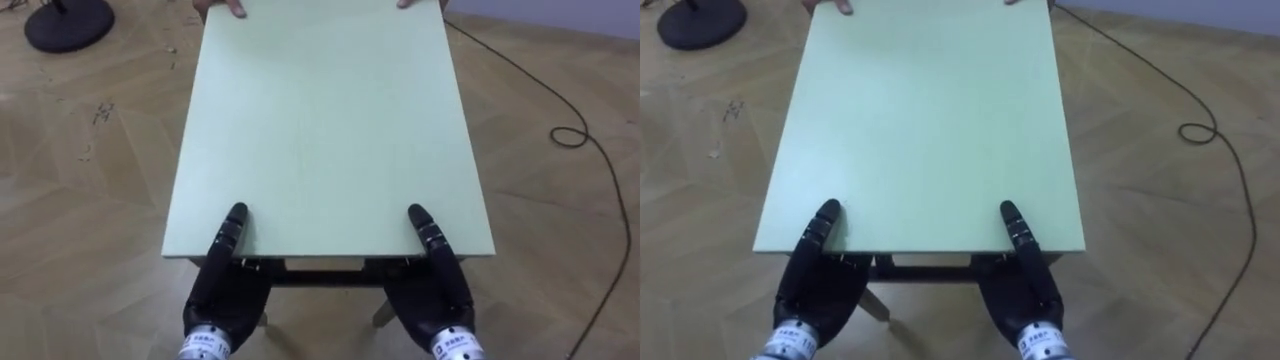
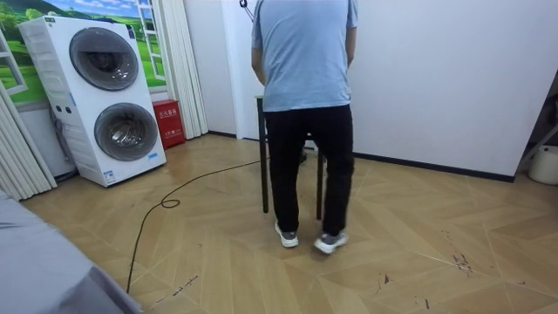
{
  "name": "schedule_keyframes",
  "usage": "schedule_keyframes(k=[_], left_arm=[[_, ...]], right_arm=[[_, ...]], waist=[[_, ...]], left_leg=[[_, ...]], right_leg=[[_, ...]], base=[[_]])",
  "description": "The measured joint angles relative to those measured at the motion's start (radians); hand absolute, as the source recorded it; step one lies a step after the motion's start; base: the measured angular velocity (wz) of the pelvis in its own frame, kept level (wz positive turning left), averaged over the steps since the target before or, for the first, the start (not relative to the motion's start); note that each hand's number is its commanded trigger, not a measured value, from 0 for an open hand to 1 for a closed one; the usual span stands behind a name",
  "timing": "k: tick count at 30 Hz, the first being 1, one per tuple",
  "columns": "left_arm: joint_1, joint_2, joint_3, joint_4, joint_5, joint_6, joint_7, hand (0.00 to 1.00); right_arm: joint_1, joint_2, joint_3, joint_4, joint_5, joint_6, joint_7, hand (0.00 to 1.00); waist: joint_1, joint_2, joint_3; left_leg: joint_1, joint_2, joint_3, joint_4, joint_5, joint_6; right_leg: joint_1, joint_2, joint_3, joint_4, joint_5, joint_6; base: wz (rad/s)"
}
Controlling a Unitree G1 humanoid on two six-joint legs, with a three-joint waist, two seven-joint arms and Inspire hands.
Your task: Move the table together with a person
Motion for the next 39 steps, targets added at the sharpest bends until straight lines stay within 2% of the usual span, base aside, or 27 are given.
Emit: schedule_keyframes(k=[4,6,8,9,10,11,13,14,18,19,23,27,30,31,32,33,34,35,37,39], left_arm=[[0.024,0.002,0.001,0.0,-0.022,0.0,-0.009,1.0],[0.028,-0.002,0.001,0.0,-0.022,0.002,-0.011,1.0],[0.029,-0.008,0.001,0.0,-0.022,0.004,-0.012,1.0],[0.028,-0.008,0.003,0.001,-0.023,0.006,-0.01,1.0],[0.028,-0.005,0.002,0.002,-0.03,0.013,-0.008,1.0],[0.028,-0.004,0.001,0.002,-0.032,0.019,-0.008,1.0],[0.024,-0.011,0.0,0.002,-0.029,0.03,-0.005,1.0],[0.024,-0.012,0.0,0.002,-0.024,0.03,-0.003,1.0],[0.025,-0.011,0.002,0.002,-0.022,0.024,-0.003,1.0],[0.026,-0.011,0.002,0.002,-0.022,0.022,-0.002,1.0],[0.026,-0.009,0.002,0.001,-0.022,0.024,0.009,1.0],[0.026,-0.007,0.002,-0.001,-0.022,0.024,0.017,1.0],[0.021,-0.007,0.001,-0.001,-0.012,0.025,0.022,1.0],[0.016,-0.008,-0.001,-0.001,-0.004,0.025,0.025,1.0],[0.006,-0.008,-0.011,-0.001,0.001,0.022,0.035,1.0],[-0.001,-0.005,-0.017,-0.001,0.001,0.018,0.039,1.0],[-0.009,0.001,-0.022,-0.001,0.001,0.014,0.042,1.0],[-0.013,0.004,-0.023,-0.001,0.007,0.013,0.042,1.0],[-0.022,0.004,-0.024,-0.001,0.014,0.013,0.042,1.0],[-0.023,0.003,-0.021,-0.006,0.026,0.009,0.042,1.0]], right_arm=[[-0.004,-0.012,0.018,0.005,-0.006,-0.001,0.0,1.0],[-0.004,-0.012,0.018,0.005,-0.014,-0.001,0.0,1.0],[-0.002,-0.011,0.011,0.005,-0.016,0.0,0.0,1.0],[-0.001,-0.011,0.011,0.005,-0.02,-0.001,0.0,1.0],[0.002,-0.011,0.007,0.006,-0.021,0.0,0.0,1.0],[0.006,-0.011,0.002,0.006,-0.021,0.0,0.0,1.0],[0.011,-0.011,-0.008,0.006,-0.022,0.002,0.0,1.0],[0.012,-0.011,-0.009,0.006,-0.022,0.001,0.0,1.0],[0.012,-0.003,-0.009,0.006,-0.029,0.005,-0.002,1.0],[0.014,-0.001,-0.009,0.006,-0.033,0.005,-0.002,1.0],[0.016,0.0,-0.006,0.006,-0.033,0.003,-0.007,1.0],[0.018,0.004,-0.002,0.006,-0.034,-0.001,-0.014,1.0],[0.028,0.016,-0.009,0.006,-0.034,-0.001,-0.014,1.0],[0.035,0.024,-0.01,0.006,-0.034,-0.002,-0.014,1.0],[0.041,0.029,-0.012,0.005,-0.033,-0.005,-0.014,1.0],[0.042,0.032,-0.013,0.005,-0.033,-0.006,-0.014,1.0],[0.048,0.04,-0.027,0.003,-0.033,-0.01,-0.014,1.0],[0.05,0.039,-0.031,0.002,-0.033,-0.01,-0.014,1.0],[0.048,0.047,-0.032,0.002,-0.032,-0.014,-0.013,1.0],[0.046,0.058,-0.034,0.002,-0.032,-0.015,-0.013,1.0]], waist=[[0.006,0.0,-0.0003],[0.003,0.0,-0.0002],[-0.006,0.007,-0.001],[-0.013,0.007,-0.0006],[-0.033,0.007,-0.0008],[-0.038,0.006,-0.001],[-0.072,0.008,-0.0002],[-0.08,0.01,-0.0002],[-0.055,0.017,0.0015],[-0.057,0.018,0.002],[-0.026,0.019,0.003],[-0.015,0.018,0.0042],[-0.028,0.013,0.0078],[-0.055,0.01,0.0099],[-0.075,0.007,0.012],[-0.08,0.003,0.0148],[-0.089,-0.007,0.0159],[-0.1,-0.014,0.0179],[-0.105,-0.017,0.0181],[-0.1,-0.024,0.0218]], left_leg=[[-0.013,0.003,-0.037,0.006,0.005,-0.004],[-0.027,0.001,-0.058,0.009,0.013,-0.005],[-0.051,-0.001,-0.1,0.029,0.017,-0.005],[-0.057,-0.001,-0.1,0.034,0.02,-0.006],[-0.063,0.0,-0.08,0.035,0.026,-0.005],[-0.067,0.0,-0.064,0.035,0.032,-0.005],[-0.078,0.005,0.026,0.035,0.051,0.001],[-0.083,0.003,0.04,0.037,0.056,0.004],[-0.092,-0.004,0.026,0.038,0.064,0.01],[-0.094,-0.006,0.027,0.039,0.066,0.013],[-0.099,-0.022,0.027,0.039,0.074,0.025],[-0.117,-0.043,0.013,0.04,0.082,0.042],[-0.141,-0.075,-0.072,0.067,0.084,0.055],[-0.15,-0.095,-0.127,0.078,0.089,0.063],[-0.158,-0.113,-0.183,0.093,0.093,0.069],[-0.16,-0.125,-0.211,0.097,0.096,0.07],[-0.168,-0.145,-0.255,0.111,0.097,0.072],[-0.179,-0.168,-0.298,0.125,0.099,0.071],[-0.196,-0.196,-0.349,0.14,0.103,0.068],[-0.201,-0.205,-0.381,0.142,0.113,0.06]], right_leg=[[0.009,-0.002,-0.012,0.0,0.0,0.0],[0.011,-0.011,-0.041,0.001,-0.001,0.001],[0.028,-0.026,-0.114,0.002,-0.005,0.006],[0.034,-0.031,-0.133,0.003,-0.009,0.008],[0.05,-0.041,-0.151,0.002,-0.018,0.016],[0.058,-0.049,-0.158,0.003,-0.023,0.021],[0.087,-0.073,-0.189,0.002,-0.043,0.035],[0.089,-0.081,-0.202,0.003,-0.05,0.039],[0.098,-0.092,-0.23,0.009,-0.051,0.04],[0.105,-0.1,-0.248,0.014,-0.054,0.046],[0.107,-0.13,-0.269,0.043,-0.062,0.057],[0.106,-0.163,-0.293,0.076,-0.074,0.077],[0.126,-0.183,-0.284,0.095,-0.086,0.093],[0.141,-0.19,-0.262,0.107,-0.094,0.101],[0.147,-0.191,-0.212,0.122,-0.102,0.099],[0.148,-0.191,-0.177,0.13,-0.11,0.093],[0.152,-0.185,-0.095,0.133,-0.129,0.082],[0.158,-0.174,-0.025,0.12,-0.147,0.081],[0.177,-0.157,0.036,0.095,-0.159,0.085],[0.197,-0.148,0.044,0.076,-0.16,0.087]], base=[[0.27],[0.52],[0.79],[1.0],[0.89],[1.16],[1.18],[0.78],[0.31],[0.42],[0.25],[0.45],[0.87],[1.4],[1.42],[1.28],[1.17],[1.17],[0.97],[0.74]])
